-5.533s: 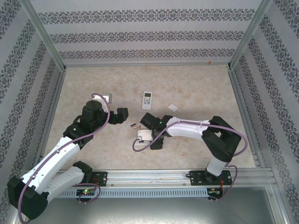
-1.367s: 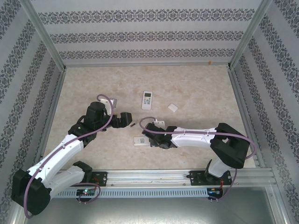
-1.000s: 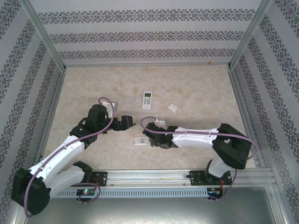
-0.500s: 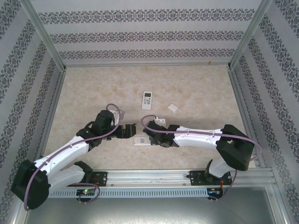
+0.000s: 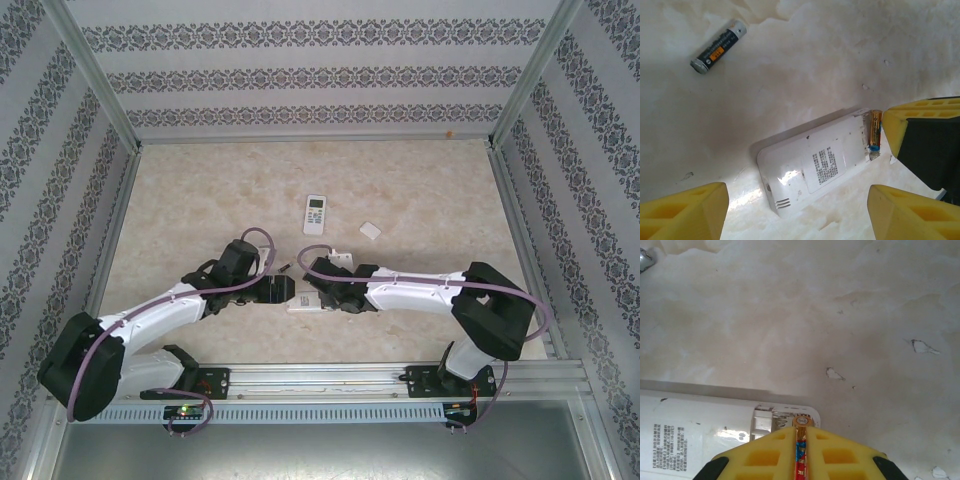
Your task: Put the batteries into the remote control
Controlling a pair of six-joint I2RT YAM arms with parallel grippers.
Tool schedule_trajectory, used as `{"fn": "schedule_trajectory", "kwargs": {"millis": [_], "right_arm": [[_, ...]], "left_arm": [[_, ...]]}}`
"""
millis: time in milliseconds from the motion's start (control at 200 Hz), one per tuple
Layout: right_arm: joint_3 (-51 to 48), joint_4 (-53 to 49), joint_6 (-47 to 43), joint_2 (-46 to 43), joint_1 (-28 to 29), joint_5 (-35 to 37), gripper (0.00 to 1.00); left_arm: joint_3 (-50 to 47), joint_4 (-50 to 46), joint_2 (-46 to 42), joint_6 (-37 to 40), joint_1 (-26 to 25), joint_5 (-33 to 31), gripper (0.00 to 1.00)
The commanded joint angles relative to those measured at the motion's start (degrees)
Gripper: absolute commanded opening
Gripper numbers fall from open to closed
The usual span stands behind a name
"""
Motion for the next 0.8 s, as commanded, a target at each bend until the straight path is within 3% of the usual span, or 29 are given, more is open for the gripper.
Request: {"fn": "schedule_trajectory", "kwargs": {"millis": [0,794], "right_arm": [[0.68,-0.92,-0.56,1.49,-0.34,1.59,0.13],[-3.24,-2.86,5.26,7.70,3.90,-0.46,0.07]], "left_arm": [[-0.94,2.43,0.81,-1.34,-1.28,0.92,0.73],[-3.78,6.39,4.93,-7.20,-3.94,-0.96,0.63]]}}
